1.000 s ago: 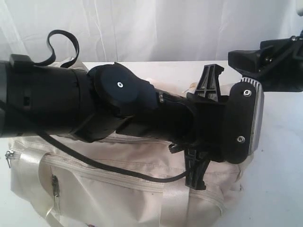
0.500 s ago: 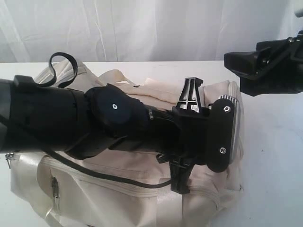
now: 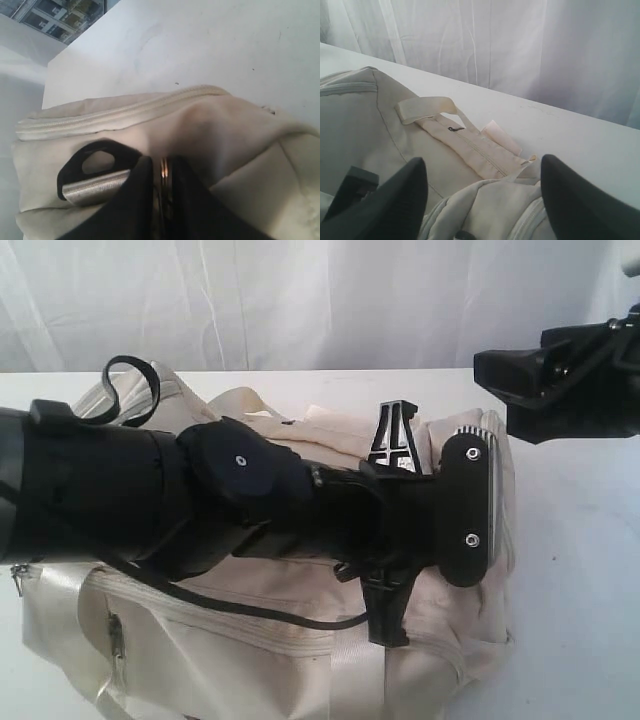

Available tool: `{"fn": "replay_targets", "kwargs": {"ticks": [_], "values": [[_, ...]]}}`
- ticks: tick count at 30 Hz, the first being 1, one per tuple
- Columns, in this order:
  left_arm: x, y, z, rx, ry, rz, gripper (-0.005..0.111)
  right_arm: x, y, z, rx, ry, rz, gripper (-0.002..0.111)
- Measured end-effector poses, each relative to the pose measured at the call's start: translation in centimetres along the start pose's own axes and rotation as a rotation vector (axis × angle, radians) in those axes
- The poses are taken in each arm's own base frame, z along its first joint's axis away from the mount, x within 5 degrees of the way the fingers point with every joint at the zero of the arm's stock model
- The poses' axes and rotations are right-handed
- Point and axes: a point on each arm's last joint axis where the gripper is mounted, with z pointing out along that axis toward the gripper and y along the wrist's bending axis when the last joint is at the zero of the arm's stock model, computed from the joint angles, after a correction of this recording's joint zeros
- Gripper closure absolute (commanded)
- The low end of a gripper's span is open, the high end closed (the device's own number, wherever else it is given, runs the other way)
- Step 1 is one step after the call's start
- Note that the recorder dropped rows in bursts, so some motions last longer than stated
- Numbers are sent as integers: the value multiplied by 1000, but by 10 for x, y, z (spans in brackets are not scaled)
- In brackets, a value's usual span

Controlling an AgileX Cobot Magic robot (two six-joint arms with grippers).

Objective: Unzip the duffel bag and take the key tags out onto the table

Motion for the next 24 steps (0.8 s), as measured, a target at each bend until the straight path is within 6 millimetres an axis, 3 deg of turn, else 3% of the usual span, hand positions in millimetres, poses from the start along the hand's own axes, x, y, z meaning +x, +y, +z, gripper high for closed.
{"fn": "replay_targets", "kwargs": {"ticks": [4, 9, 16, 24], "values": [[0, 0, 0, -5, 1, -33, 107, 0, 0, 0, 0, 0, 0, 47], [-1, 4, -4, -28, 2, -59, 107, 0, 0, 0, -2, 0, 0, 47], [-25, 27, -52, -98, -135, -332, 107, 0, -1, 0, 10, -1, 0, 47], [-26, 20, -76, -59, -203, -457, 107, 0, -1, 0, 10, -1, 0, 47]]}}
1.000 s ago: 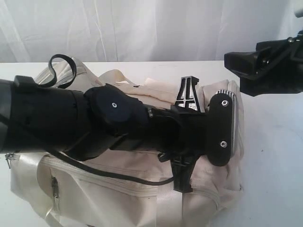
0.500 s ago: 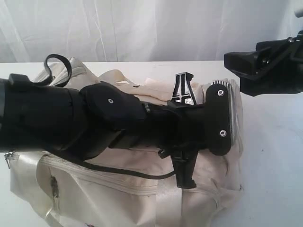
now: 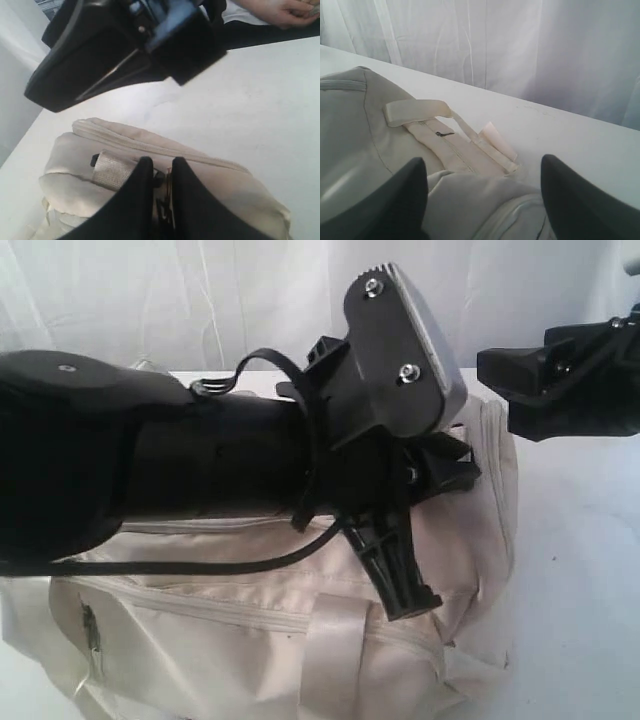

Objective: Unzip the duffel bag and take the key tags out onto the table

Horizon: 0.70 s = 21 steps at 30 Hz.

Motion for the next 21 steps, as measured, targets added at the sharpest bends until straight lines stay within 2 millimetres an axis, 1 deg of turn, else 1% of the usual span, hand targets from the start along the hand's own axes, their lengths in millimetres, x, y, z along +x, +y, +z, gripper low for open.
{"fn": "replay_targets", "kwargs": {"ticks": [5, 8, 11, 13, 17, 18, 21], "values": [[2, -8, -13, 47, -28, -9, 107, 0, 1, 0, -10, 1, 0, 47], [-1, -5, -14, 25, -28, -7, 107, 2, 10, 0, -108, 14, 3, 47], [-6, 3, -13, -31, -20, 1, 107, 16, 13, 1, -142, 58, 21, 47], [-10, 11, -13, -89, -9, 6, 107, 32, 17, 2, -173, 106, 38, 47], [-11, 14, -13, -115, -4, 2, 107, 38, 26, 0, -277, 128, 44, 55], [-11, 14, -13, -113, -4, 2, 107, 38, 27, 0, -283, 125, 23, 55], [-11, 15, -13, -122, 1, 1, 107, 38, 30, -2, -337, 97, -156, 55]]}}
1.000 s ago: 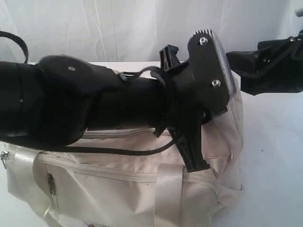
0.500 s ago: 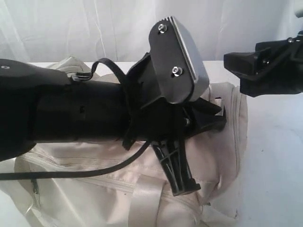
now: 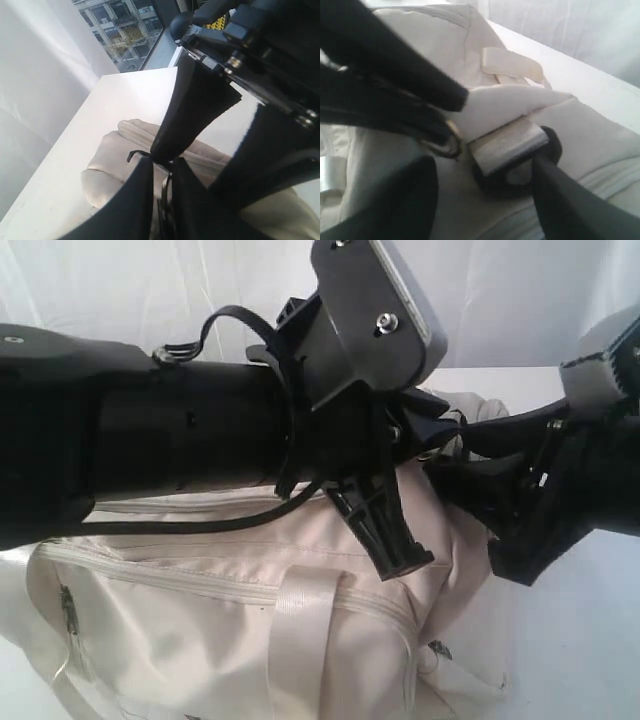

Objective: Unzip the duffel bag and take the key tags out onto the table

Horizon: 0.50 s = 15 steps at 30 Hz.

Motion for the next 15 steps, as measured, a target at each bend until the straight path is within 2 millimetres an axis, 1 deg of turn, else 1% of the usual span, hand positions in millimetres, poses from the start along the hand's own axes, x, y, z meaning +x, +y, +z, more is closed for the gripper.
{"fn": "replay_targets", "kwargs": {"ticks": [2, 5, 13, 15], "values": [[1, 1, 0, -16, 9, 0, 107, 0, 3, 0, -36, -5, -60, 55], [1, 2, 0, -23, 11, 0, 107, -2, 6, -2, -48, -17, -102, 55], [1, 3, 0, -26, 13, -1, 107, -18, 21, -29, -14, -120, -192, 55], [1, 3, 0, -26, 13, -1, 107, -19, 22, -32, 0, -130, -201, 55]]}}
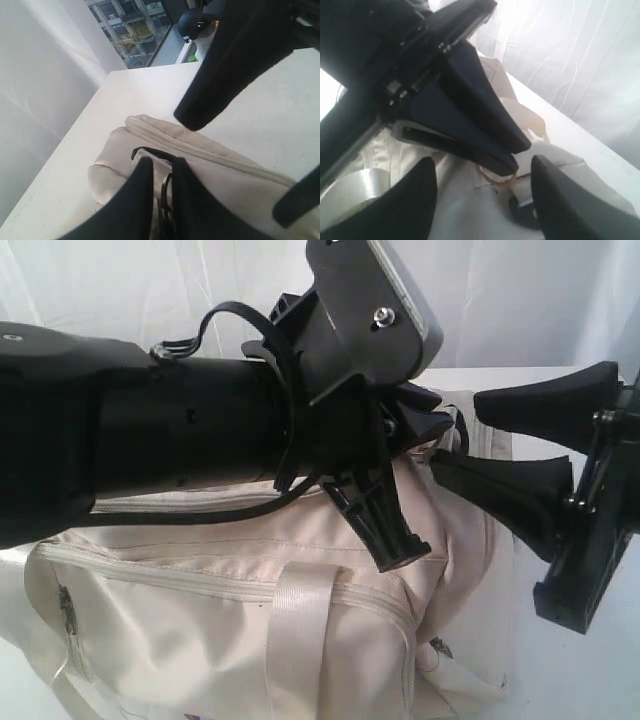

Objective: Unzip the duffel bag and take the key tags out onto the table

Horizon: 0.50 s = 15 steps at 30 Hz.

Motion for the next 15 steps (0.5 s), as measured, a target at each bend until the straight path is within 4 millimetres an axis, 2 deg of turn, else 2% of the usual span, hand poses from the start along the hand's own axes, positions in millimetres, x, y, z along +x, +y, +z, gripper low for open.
{"fn": "replay_targets", "kwargs": {"ticks": [3, 10, 15], "values": [[0, 0, 0, 5, -3, -2, 107, 1, -3, 0, 28, 7, 1, 55], [0, -1, 0, 9, -5, -4, 107, 16, -12, 18, 9, 82, 57, 55], [0, -1, 0, 9, -5, -4, 107, 20, -14, 22, 4, 102, 71, 56]]}}
